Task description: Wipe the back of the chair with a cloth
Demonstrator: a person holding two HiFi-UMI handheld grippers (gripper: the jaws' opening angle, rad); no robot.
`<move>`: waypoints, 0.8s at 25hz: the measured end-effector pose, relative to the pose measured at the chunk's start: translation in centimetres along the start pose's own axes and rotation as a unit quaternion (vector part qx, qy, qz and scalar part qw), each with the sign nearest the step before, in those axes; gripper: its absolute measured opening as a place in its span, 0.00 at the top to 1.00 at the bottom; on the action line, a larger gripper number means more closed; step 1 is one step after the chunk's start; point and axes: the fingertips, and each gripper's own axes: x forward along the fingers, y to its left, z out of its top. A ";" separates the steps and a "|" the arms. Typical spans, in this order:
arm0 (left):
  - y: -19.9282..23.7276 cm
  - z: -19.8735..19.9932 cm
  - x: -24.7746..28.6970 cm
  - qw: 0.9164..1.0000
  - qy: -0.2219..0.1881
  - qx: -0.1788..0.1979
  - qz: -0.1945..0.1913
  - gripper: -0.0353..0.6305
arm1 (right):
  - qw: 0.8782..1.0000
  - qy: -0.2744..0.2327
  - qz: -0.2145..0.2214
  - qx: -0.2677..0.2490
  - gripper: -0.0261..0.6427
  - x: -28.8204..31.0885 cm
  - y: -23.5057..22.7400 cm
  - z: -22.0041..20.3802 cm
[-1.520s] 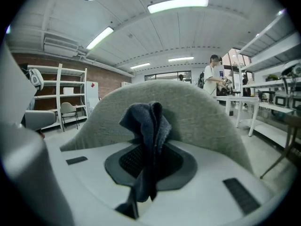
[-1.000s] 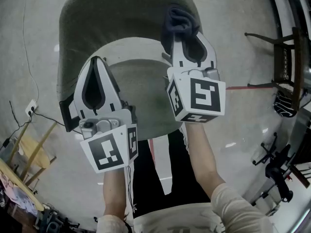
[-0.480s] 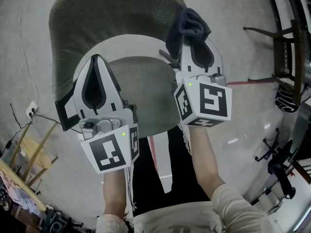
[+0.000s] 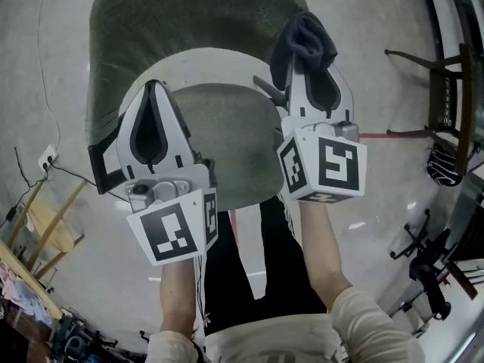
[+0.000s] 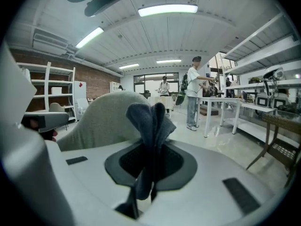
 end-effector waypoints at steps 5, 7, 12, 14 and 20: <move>1.9 -0.4 -1.5 0.999 -0.001 0.009 0.031 0.92 | 0.994 -0.029 0.092 -0.056 0.88 0.1 6.3 1.1; 3.1 -0.8 -2.3 0.999 0.001 0.012 0.046 0.92 | 0.987 -0.042 0.144 -0.061 0.88 0.3 9.8 1.2; 7.1 -1.6 -5.0 0.995 -0.011 0.012 0.101 0.92 | 0.959 -0.055 0.273 -0.061 0.88 0.4 18.8 0.3; 8.6 -2.0 -6.4 0.991 -0.013 0.007 0.133 0.92 | 0.937 -0.061 0.334 -0.086 0.88 -0.1 22.3 -0.7; 12.1 -3.5 -10.2 0.983 -0.007 -0.004 0.181 0.92 | 0.856 -0.031 0.490 -0.160 0.88 -3.3 31.6 -6.2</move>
